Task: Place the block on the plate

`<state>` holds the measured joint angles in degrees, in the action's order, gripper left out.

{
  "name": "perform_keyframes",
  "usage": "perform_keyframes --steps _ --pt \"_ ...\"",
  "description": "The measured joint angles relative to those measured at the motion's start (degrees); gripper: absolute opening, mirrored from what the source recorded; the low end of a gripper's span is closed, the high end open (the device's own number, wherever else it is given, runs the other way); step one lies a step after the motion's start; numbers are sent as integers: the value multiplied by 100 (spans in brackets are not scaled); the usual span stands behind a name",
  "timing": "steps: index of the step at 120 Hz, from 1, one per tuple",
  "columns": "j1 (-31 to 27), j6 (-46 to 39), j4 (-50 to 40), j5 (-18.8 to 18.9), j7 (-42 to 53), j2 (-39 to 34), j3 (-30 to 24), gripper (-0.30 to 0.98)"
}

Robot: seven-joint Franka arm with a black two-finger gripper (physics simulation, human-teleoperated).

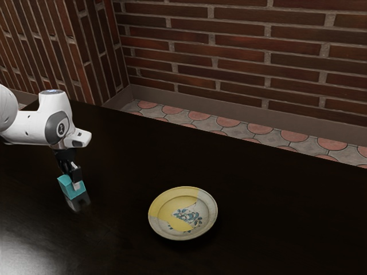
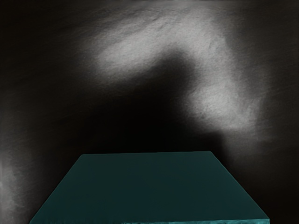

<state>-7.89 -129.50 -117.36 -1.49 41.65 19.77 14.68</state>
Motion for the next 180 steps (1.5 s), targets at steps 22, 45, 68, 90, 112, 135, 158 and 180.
perform_keyframes --steps 22,45,68,90,112,135,158,180 --pt "219 0 -1 16 1 -321 6 37" --pt "1043 11 74 -55 -189 -801 -151 38" --pt "1166 42 363 -140 -708 -803 -1184 38" --pt "1116 35 471 -164 -1383 -710 -2113 39" --pt "1101 0 178 -218 -2127 -761 -2582 39" --pt "1090 -97 130 -399 -2745 -590 -2681 41" --pt "1165 -112 105 -493 -3167 -676 -2684 57" --pt "1341 -134 405 -525 -3459 -929 -1963 64"
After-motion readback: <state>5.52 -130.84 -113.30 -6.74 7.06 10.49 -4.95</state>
